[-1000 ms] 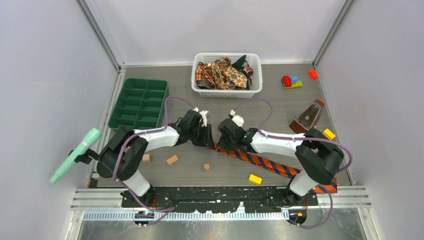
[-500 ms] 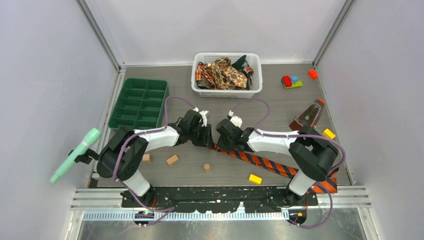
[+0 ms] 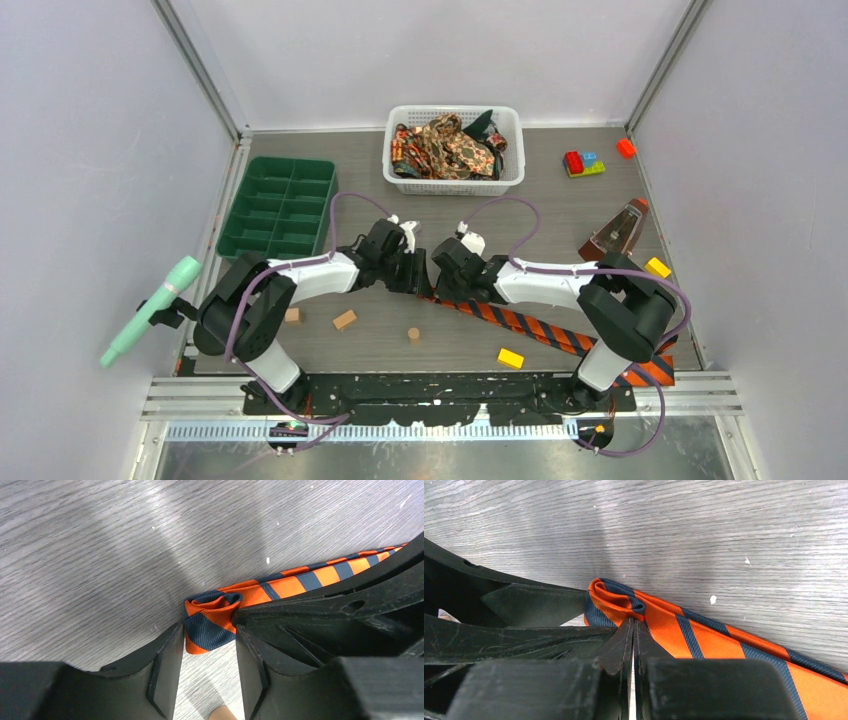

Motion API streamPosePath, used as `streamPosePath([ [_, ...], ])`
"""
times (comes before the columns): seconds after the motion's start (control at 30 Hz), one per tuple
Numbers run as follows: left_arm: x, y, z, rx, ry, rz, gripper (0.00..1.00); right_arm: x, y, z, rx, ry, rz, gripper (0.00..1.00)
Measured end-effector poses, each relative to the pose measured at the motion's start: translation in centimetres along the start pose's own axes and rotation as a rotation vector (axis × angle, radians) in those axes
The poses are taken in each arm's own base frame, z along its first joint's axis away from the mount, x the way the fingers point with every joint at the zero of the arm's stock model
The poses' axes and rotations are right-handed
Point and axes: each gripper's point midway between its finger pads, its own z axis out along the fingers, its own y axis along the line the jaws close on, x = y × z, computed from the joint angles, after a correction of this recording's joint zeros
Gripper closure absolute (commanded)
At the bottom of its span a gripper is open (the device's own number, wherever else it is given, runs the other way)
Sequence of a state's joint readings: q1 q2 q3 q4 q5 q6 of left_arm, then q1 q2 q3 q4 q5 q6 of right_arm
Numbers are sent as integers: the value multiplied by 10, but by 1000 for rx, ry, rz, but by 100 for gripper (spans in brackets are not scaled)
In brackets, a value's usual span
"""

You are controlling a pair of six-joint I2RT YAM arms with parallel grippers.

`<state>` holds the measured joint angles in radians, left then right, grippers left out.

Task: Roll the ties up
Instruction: Roll the tie at the center of the board.

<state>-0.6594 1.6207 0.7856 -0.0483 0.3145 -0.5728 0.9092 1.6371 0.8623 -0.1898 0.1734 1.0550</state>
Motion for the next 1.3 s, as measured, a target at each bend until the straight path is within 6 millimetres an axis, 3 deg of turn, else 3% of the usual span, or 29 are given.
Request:
streamPosePath([
  [0.2, -1, -1, 0, 4, -2, -3, 52, 0, -1, 0, 4, 1, 10, 94],
  [0.47, 1, -1, 0, 7, -5, -21, 61, 1, -2, 1, -5, -4, 32, 94],
  [0.77, 1, -1, 1, 10, -10, -22, 62, 2, -2, 2, -14, -8, 48, 95],
  [1.3, 2, 0, 3, 17, -4, -25, 95, 2, -2, 1, -21, -12, 54, 94],
])
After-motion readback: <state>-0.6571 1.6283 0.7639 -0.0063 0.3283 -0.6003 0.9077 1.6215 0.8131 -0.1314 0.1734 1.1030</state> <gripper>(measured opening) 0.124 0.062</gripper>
